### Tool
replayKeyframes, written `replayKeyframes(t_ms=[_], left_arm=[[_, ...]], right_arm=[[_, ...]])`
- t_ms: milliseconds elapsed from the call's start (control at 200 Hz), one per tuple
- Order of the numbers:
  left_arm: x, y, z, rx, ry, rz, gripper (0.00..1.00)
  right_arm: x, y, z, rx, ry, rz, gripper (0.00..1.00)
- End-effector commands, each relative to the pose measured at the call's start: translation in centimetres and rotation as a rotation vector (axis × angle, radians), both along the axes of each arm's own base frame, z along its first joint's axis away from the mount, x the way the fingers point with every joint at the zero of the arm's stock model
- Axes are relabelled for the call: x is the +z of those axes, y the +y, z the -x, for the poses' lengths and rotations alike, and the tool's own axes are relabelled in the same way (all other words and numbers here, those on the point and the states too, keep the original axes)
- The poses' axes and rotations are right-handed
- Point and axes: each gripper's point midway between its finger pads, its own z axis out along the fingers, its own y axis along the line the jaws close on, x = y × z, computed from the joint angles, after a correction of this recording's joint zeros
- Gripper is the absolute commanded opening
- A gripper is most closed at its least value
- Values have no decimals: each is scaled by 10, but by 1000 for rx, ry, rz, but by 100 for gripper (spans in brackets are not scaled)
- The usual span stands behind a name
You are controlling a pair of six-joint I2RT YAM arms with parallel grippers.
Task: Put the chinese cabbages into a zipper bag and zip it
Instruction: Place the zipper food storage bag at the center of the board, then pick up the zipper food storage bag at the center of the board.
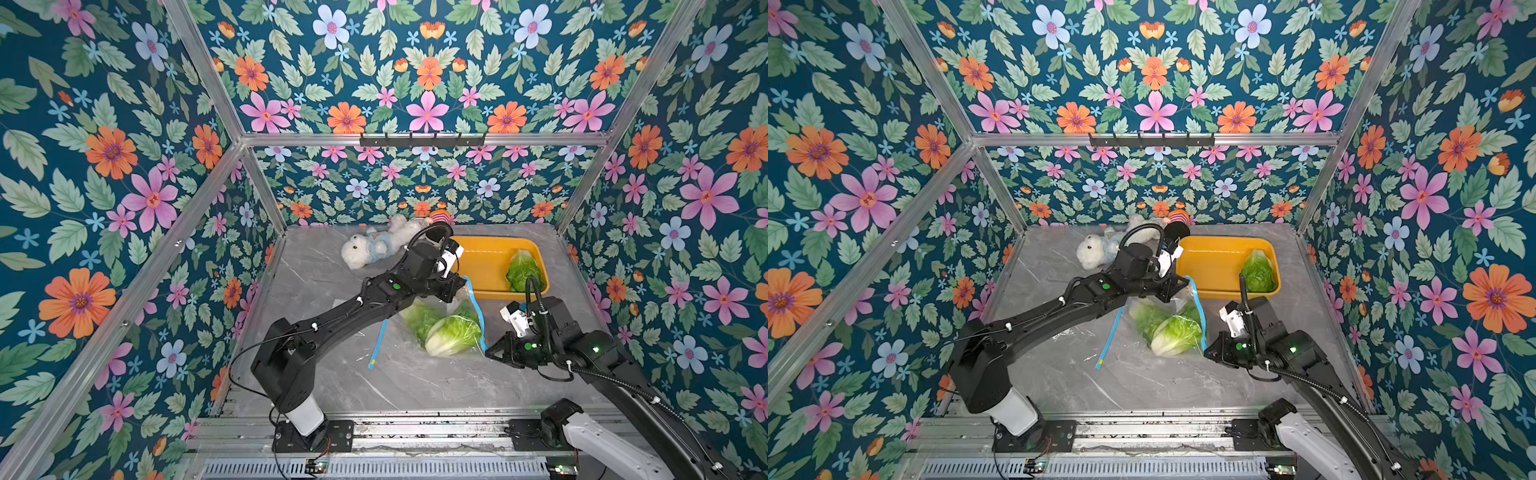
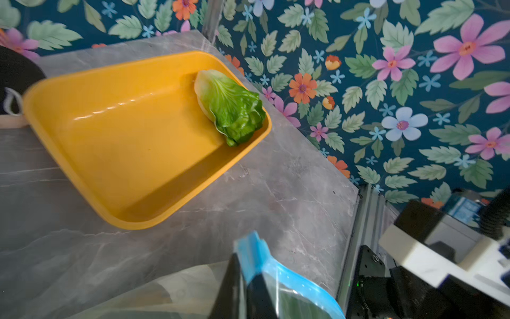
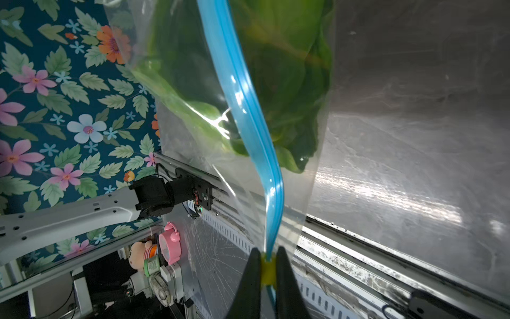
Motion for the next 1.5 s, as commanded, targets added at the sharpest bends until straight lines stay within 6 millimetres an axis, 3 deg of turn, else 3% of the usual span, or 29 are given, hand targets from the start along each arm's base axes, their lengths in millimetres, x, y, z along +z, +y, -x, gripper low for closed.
replayKeyframes(t_ms=[0,135,250,350,520,630,760,890,1035,1240,1495], left_arm=[[19,-4,2,-11,-24,60,39],[34,26,-4,84,-89,25,63],[33,72,-16,262,-122,-24,72],[13,116,-24,421,-118,-123,74],[-41,179,-28,616,-34,-306,76],[-75,207,-25,687,35,-373,77],[-112,218,-20,691,101,-447,79],[-143,231,-12,700,145,-558,80],[-169,231,-4,667,189,-621,80],[-205,247,8,697,248,-773,70],[-220,237,10,676,263,-762,50]], right_arm=[[-14,-15,2,-115,53,45,7],[-29,-30,2,-185,56,111,15],[-36,-41,0,-232,56,153,17],[-39,-41,1,-247,63,146,20],[-46,-32,12,-214,106,109,21],[-44,-45,12,-243,71,170,28],[-19,-49,-12,-273,-63,193,46],[1,-22,-36,-183,-127,126,54],[21,3,-62,-106,-234,51,58],[28,26,-80,-49,-277,-27,61],[20,28,-80,-36,-287,-28,62]])
